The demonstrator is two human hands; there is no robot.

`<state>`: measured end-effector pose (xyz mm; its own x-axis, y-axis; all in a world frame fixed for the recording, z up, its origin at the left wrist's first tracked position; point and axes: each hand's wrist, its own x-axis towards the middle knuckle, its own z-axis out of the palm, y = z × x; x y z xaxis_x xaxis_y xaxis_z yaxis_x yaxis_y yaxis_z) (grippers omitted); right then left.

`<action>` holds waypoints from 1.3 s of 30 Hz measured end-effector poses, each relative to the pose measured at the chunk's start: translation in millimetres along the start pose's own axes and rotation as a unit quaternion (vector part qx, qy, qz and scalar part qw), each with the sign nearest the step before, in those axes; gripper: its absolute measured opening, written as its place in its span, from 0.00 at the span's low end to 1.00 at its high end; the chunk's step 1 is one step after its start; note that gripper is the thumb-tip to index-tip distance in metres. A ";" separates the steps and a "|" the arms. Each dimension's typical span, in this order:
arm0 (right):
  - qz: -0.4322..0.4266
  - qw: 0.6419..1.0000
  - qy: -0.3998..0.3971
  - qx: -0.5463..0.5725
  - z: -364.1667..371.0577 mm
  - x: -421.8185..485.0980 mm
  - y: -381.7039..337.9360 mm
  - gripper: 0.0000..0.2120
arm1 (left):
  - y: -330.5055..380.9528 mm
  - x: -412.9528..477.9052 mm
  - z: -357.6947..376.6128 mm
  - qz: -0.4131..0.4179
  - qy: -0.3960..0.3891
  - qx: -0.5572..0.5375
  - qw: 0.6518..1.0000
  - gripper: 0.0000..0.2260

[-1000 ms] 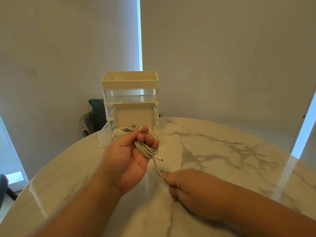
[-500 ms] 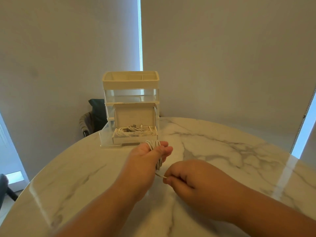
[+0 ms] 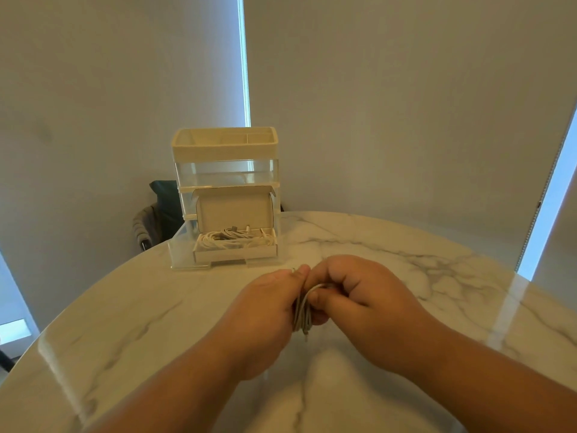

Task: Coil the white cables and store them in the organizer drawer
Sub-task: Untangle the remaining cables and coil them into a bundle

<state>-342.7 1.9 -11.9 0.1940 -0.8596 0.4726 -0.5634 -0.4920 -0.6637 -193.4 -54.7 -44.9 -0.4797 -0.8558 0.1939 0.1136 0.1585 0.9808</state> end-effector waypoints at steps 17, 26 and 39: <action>0.060 0.992 -0.079 -0.082 -28.5 4.3 4.3 0.12 | 4.7 -4.8 -18.5 -0.082 -0.117 -0.089 0.986 0.07; 0.181 0.972 -0.111 0.103 -21.5 6.6 18.1 0.11 | 7.8 -4.1 -20.9 -0.092 -0.096 -0.089 0.987 0.09; 0.132 0.804 -0.192 0.548 12.9 2.7 19.2 0.08 | 16.7 -6.5 -22.4 -0.086 -0.283 -0.327 0.898 0.06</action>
<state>-342.6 -11.6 -30.9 0.5352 -0.8299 0.1575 0.3788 0.0691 -0.9229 -168.9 -57.5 -30.2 -0.8832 -0.4231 0.2025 0.3933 -0.4327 0.8112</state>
